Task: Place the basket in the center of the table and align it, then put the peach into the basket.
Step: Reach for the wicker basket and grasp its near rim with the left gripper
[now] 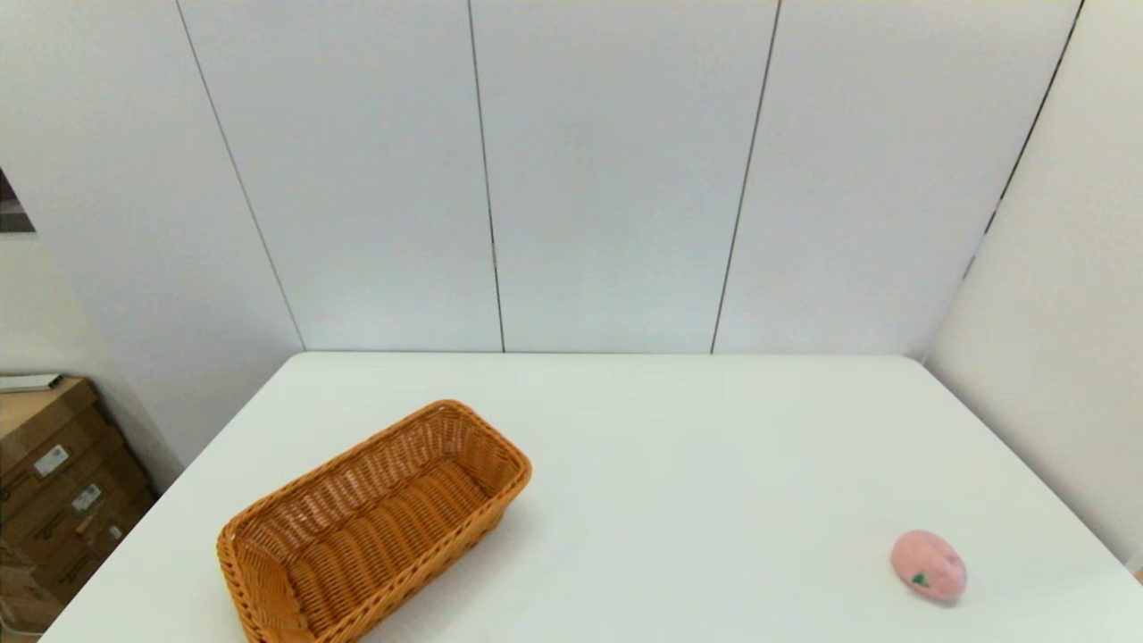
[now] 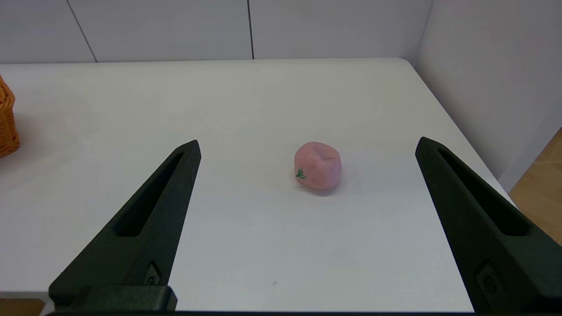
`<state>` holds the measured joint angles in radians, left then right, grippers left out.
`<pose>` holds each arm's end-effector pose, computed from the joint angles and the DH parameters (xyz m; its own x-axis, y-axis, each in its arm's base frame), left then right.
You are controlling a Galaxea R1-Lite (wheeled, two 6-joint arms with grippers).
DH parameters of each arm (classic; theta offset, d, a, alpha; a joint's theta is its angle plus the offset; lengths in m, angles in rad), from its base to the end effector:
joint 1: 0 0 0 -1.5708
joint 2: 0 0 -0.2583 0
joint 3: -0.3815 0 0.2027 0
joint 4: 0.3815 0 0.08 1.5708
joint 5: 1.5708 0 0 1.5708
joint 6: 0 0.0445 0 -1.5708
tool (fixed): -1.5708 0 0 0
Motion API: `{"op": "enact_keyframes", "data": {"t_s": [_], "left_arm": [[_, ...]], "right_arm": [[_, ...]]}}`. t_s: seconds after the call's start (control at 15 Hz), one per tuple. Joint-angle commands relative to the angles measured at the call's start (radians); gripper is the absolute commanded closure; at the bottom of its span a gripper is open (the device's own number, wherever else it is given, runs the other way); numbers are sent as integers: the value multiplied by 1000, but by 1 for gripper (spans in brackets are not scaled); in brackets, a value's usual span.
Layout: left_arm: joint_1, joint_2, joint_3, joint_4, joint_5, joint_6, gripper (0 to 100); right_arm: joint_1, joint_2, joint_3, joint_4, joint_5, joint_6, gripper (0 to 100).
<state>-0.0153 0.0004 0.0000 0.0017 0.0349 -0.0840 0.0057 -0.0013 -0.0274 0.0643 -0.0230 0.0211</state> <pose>0.0543 0.0007 0.0752 0.9998 0.0196 -0.0021 -0.0197 0.9963 -0.0838 0.0520 -0.0007 0.0761 0.9992 -0.0173 -0.0356 0.0180 0.9996 0.0203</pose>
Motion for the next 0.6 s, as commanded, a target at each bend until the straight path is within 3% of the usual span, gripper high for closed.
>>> {"op": "enact_keyframes", "data": {"t_s": [0.07,0.6], "left_arm": [[0,-2,0,0,0,0,0],[0,-2,0,0,0,0,0]], "right_arm": [[0,0,0,0,0,0,0],[0,0,0,0,0,0,0]]}}
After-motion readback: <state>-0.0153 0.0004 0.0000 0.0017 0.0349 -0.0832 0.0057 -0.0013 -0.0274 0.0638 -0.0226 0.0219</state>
